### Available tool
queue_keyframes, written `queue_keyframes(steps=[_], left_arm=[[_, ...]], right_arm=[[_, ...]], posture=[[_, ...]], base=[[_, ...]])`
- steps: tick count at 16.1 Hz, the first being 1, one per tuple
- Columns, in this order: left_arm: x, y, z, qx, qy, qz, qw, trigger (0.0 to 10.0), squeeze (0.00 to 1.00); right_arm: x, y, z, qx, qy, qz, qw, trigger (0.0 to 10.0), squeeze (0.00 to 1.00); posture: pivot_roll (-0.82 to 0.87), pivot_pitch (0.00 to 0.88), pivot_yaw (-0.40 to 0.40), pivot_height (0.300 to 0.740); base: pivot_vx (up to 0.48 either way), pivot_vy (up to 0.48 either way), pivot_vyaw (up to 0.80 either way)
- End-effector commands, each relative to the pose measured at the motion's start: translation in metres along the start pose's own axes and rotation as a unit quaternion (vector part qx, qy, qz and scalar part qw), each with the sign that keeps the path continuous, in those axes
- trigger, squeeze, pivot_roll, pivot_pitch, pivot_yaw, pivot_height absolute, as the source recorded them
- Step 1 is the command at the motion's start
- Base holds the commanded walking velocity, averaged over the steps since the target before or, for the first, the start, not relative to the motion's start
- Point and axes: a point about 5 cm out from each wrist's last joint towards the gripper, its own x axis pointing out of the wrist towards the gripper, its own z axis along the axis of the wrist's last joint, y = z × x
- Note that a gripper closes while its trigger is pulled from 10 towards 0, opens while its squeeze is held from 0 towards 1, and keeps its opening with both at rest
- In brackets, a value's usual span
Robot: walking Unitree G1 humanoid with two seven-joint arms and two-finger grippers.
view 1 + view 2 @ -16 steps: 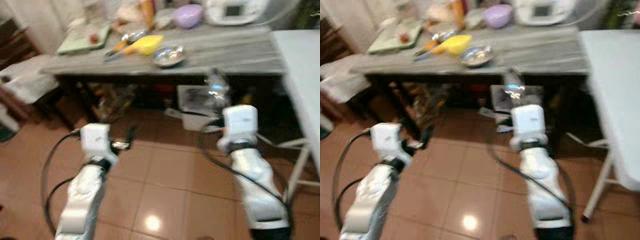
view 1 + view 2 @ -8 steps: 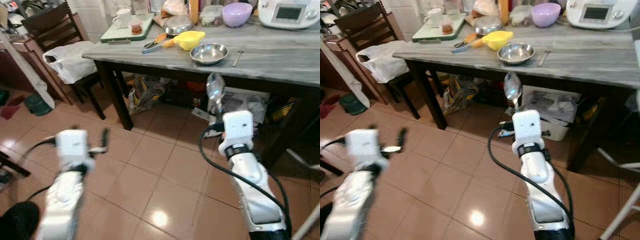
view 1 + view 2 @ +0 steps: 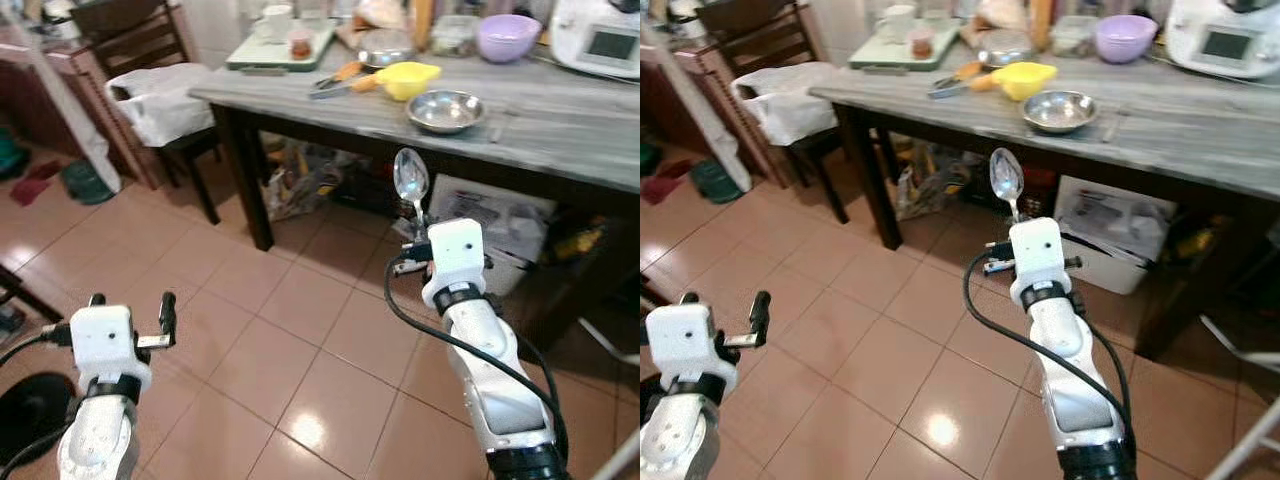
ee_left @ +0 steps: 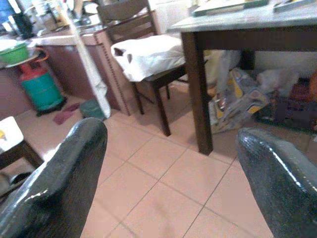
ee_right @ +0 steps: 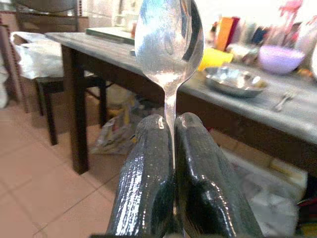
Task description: Setting the table
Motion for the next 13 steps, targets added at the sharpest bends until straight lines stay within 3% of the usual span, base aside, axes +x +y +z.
queue_keyframes(steps=[1, 3, 6, 10, 13], left_arm=[[-0.003, 0.007, -0.001, 0.015, 0.000, 0.015, 1.000, 10.0, 0.00], [-0.006, 0.010, -0.005, 0.015, 0.007, 0.021, 1.000, 10.0, 0.00], [-0.003, -0.004, -0.011, 0.013, 0.016, -0.013, 1.000, 10.0, 0.00], [0.005, -0.018, -0.006, -0.003, 0.010, -0.045, 0.999, 10.0, 0.00], [0.013, -0.029, 0.000, -0.021, -0.001, -0.071, 0.997, 10.0, 0.00]], right_arm=[[-0.008, -0.007, -0.003, 0.007, 0.008, -0.015, 1.000, 10.0, 0.00], [-0.023, -0.018, -0.016, 0.006, 0.034, -0.035, 0.999, 10.0, 0.00], [-0.058, -0.023, -0.039, -0.015, 0.077, -0.025, 0.997, 10.0, 0.00], [-0.072, -0.030, -0.042, -0.019, 0.085, -0.043, 0.995, 10.0, 0.00], [-0.072, -0.032, -0.038, -0.019, 0.082, -0.049, 0.995, 10.0, 0.00]], posture=[[-0.16, 0.116, 0.076, 0.740], [-0.18, 0.120, 0.088, 0.740], [-0.20, 0.127, 0.105, 0.740], [-0.24, 0.134, 0.132, 0.740], [-0.28, 0.129, 0.145, 0.740]], base=[[0.000, 0.000, 0.00], [0.000, 0.000, 0.00], [0.000, 0.000, 0.00], [0.000, 0.000, 0.00], [0.000, 0.000, 0.00]])
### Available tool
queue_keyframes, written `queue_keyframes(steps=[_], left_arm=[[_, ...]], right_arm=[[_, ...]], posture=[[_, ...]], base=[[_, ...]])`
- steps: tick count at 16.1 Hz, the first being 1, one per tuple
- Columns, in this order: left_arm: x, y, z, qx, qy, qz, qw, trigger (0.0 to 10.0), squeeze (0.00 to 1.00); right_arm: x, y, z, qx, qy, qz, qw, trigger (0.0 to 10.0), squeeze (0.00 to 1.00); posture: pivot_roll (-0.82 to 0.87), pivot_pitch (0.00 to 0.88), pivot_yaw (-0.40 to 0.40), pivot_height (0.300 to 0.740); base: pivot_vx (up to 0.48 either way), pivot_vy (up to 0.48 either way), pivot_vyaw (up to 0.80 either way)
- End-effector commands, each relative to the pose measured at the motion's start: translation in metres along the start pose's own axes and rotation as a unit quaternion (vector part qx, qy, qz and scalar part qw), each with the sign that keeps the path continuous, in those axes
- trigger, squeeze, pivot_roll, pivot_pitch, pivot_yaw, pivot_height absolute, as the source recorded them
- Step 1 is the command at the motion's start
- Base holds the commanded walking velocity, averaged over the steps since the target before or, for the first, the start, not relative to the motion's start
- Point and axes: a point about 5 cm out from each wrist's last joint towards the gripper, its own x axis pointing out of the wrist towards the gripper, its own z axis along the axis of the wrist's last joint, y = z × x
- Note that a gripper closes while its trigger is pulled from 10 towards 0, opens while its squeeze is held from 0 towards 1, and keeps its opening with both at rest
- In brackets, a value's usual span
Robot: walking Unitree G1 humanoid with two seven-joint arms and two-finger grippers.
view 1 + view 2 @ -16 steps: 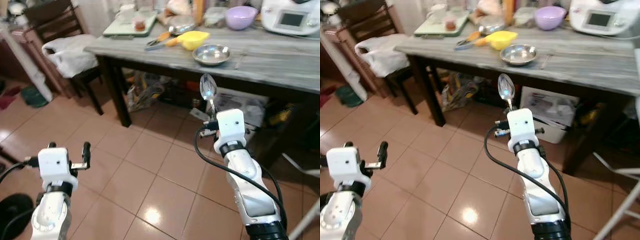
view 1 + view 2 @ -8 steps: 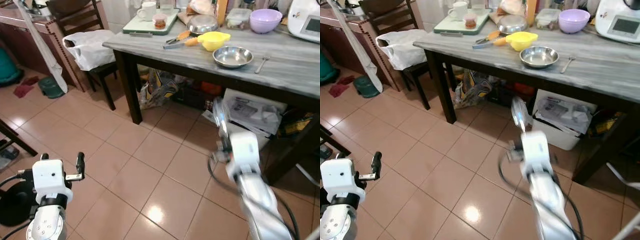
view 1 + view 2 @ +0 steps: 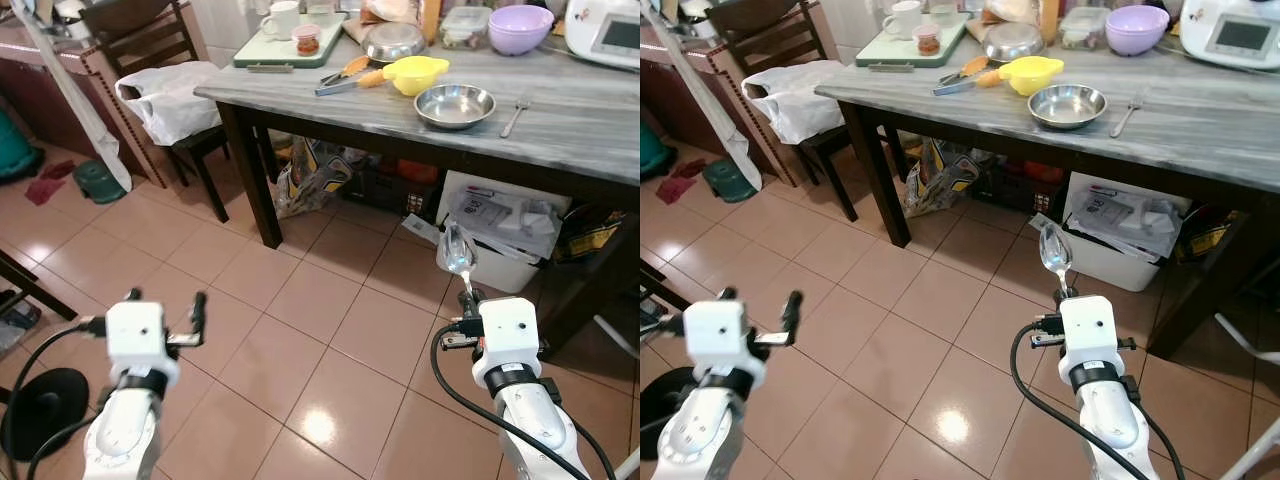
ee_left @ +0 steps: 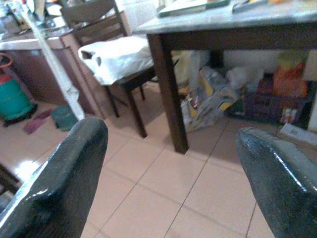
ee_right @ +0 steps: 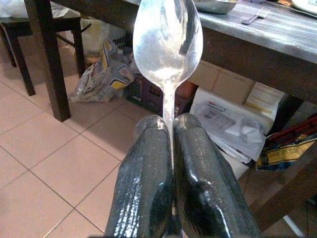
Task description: Setting the table
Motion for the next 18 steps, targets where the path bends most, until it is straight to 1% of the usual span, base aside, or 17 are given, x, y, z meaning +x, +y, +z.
queue_keyframes(steps=[1, 3, 5, 8, 11, 13, 16, 18], left_arm=[[0.001, 0.000, -0.004, -0.005, 0.011, -0.002, 1.000, 10.0, 0.00], [0.003, -0.003, -0.001, -0.018, 0.003, -0.015, 1.000, 10.0, 0.00], [0.004, -0.007, -0.001, -0.023, 0.001, -0.025, 0.999, 10.0, 0.00], [0.004, -0.010, 0.000, -0.030, 0.001, -0.035, 0.999, 10.0, 0.00], [0.006, -0.017, 0.003, -0.043, -0.009, -0.056, 0.997, 10.0, 0.00], [0.006, -0.021, 0.005, -0.044, -0.015, -0.068, 0.997, 10.0, 0.00], [0.007, -0.022, 0.005, -0.044, -0.016, -0.073, 0.996, 10.0, 0.00], [0.007, -0.023, 0.005, -0.044, -0.016, -0.076, 0.996, 10.0, 0.00]], right_arm=[[-0.001, -0.001, 0.005, 0.003, -0.008, -0.005, 1.000, 10.0, 0.00], [0.000, -0.003, 0.007, 0.001, -0.010, -0.009, 1.000, 10.0, 0.00], [0.000, -0.005, 0.007, -0.003, -0.011, -0.012, 1.000, 10.0, 0.00], [-0.001, -0.003, 0.007, -0.003, -0.010, -0.007, 1.000, 10.0, 0.00], [0.000, -0.002, 0.009, -0.006, -0.012, -0.003, 1.000, 10.0, 0.00], [0.002, -0.002, 0.010, -0.008, -0.014, -0.001, 1.000, 10.0, 0.00], [0.005, -0.002, 0.012, -0.009, -0.019, 0.000, 1.000, 10.0, 0.00], [0.004, -0.002, 0.013, -0.008, -0.021, 0.002, 1.000, 10.0, 0.00]], posture=[[-0.28, 0.129, 0.145, 0.740], [-0.29, 0.125, 0.144, 0.740], [-0.29, 0.126, 0.143, 0.740], [-0.29, 0.124, 0.140, 0.740], [-0.29, 0.118, 0.137, 0.740], [-0.29, 0.115, 0.138, 0.740], [-0.29, 0.115, 0.138, 0.740], [-0.29, 0.117, 0.139, 0.740]], base=[[0.000, 0.000, -0.51], [0.000, 0.000, -0.50], [0.000, 0.000, -0.67], [0.000, 0.000, -0.80], [0.000, 0.000, -0.80], [0.000, 0.000, -0.80], [0.319, 0.000, -0.70], [0.332, 0.000, 0.00]])
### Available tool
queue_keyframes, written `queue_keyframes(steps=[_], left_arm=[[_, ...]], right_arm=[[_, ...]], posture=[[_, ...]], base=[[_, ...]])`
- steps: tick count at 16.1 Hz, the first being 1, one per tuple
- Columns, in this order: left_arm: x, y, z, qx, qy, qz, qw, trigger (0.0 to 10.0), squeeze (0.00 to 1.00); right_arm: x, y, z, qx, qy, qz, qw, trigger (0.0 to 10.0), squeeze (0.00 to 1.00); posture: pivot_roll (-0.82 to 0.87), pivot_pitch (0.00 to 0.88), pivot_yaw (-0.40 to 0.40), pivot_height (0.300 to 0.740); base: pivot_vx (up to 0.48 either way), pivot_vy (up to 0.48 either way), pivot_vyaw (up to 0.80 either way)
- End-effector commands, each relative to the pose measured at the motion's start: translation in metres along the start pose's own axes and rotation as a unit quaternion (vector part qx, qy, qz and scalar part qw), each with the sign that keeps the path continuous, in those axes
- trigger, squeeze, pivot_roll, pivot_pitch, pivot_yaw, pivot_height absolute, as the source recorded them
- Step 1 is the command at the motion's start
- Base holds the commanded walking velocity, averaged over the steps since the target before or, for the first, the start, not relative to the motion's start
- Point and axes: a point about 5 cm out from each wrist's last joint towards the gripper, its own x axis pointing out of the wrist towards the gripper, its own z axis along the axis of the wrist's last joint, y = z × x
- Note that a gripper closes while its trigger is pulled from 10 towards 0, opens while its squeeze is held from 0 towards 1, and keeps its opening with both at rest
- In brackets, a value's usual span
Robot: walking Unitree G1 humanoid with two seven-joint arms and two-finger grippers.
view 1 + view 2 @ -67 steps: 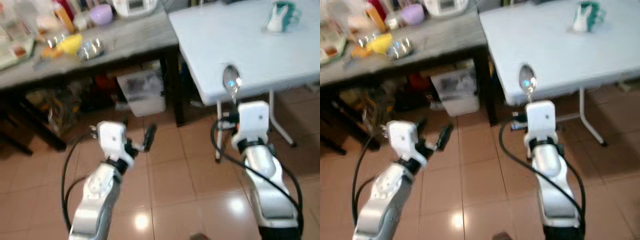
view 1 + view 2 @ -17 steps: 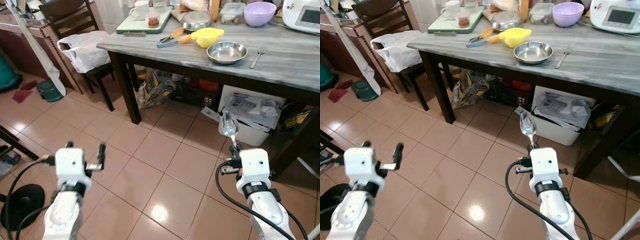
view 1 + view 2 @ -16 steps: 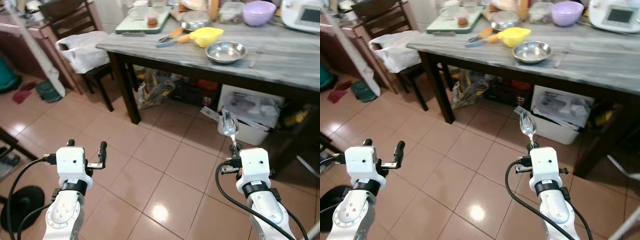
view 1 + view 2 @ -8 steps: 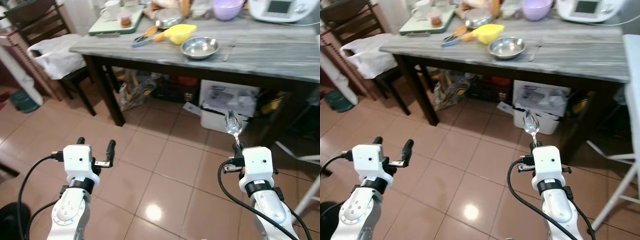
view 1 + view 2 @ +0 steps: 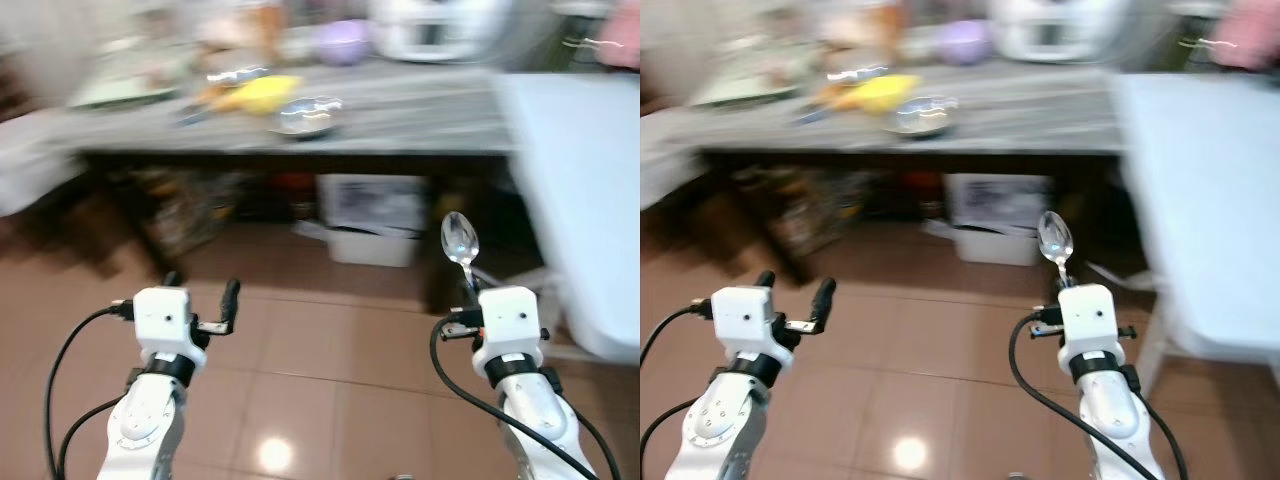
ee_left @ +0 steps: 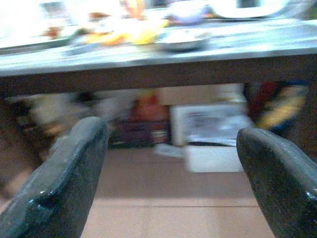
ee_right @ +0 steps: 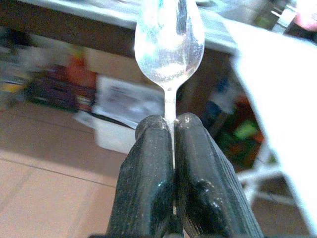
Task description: Setting the table
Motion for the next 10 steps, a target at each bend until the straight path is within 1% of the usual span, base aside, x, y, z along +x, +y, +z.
queue_keyframes(steps=[1, 10], left_arm=[[-0.0014, 0.0034, -0.0011, 0.002, 0.003, 0.001, 1.000, 10.0, 0.00], [0.0010, -0.0010, -0.0015, 0.001, 0.005, -0.012, 1.000, 10.0, 0.00]], right_arm=[[0.0010, 0.0013, 0.0048, 0.003, -0.008, 0.003, 1.000, 10.0, 0.00], [0.0043, 0.0036, 0.0068, -0.002, -0.013, 0.003, 1.000, 10.0, 0.00]], posture=[[-0.29, 0.118, 0.140, 0.740], [-0.29, 0.123, 0.150, 0.740]], base=[[0.375, 0.000, 0.00], [0.377, 0.000, 0.00]])
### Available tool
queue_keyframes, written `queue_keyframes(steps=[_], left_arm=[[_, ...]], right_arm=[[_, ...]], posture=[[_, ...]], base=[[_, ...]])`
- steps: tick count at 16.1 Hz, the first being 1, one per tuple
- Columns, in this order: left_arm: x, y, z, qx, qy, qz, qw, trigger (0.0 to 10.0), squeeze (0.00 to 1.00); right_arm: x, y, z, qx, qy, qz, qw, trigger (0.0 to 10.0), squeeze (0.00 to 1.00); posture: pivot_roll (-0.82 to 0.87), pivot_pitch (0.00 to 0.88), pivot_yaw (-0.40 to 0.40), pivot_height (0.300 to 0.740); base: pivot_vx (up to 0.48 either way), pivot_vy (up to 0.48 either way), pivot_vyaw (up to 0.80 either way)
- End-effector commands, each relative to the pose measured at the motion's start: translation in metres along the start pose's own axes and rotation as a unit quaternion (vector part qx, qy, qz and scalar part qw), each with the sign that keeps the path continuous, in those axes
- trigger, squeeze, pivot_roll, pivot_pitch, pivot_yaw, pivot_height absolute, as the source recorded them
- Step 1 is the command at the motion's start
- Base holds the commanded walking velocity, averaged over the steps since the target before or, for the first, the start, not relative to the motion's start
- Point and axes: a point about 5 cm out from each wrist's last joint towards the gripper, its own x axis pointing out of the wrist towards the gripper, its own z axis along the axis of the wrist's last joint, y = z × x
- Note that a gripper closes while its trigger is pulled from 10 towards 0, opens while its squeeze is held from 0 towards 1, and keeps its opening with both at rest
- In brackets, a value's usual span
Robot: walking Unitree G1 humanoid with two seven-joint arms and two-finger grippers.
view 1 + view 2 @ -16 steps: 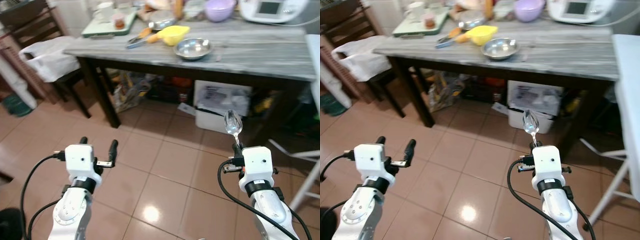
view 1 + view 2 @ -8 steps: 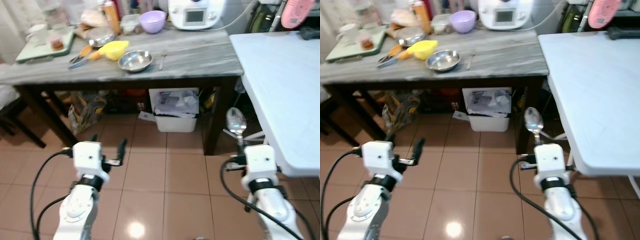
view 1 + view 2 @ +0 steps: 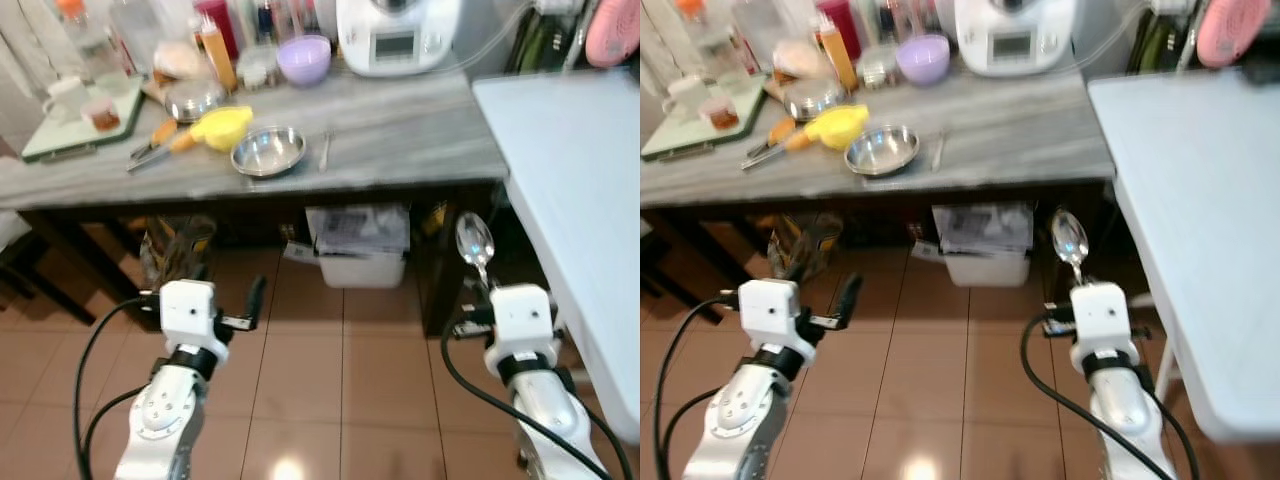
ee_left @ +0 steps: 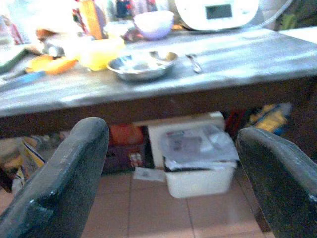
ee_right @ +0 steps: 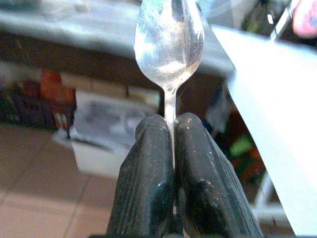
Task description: Setting the table
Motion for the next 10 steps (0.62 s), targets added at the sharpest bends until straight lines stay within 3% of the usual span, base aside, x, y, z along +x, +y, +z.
queue_keyframes(steps=[1, 10], left_arm=[[-0.0055, 0.0111, -0.0027, 0.009, 0.010, 0.017, 1.000, 10.0, 0.00], [-0.0053, 0.0083, -0.0031, 0.008, 0.012, 0.010, 1.000, 10.0, 0.00]], right_arm=[[-0.0004, 0.0087, 0.0030, 0.007, -0.007, 0.011, 1.000, 10.0, 0.00], [0.0026, 0.0109, 0.0064, 0.007, -0.013, 0.015, 1.000, 10.0, 0.00]], posture=[[-0.29, 0.123, 0.150, 0.740], [-0.29, 0.128, 0.150, 0.740]], base=[[0.382, 0.000, 0.00], [0.375, 0.000, 0.00]])
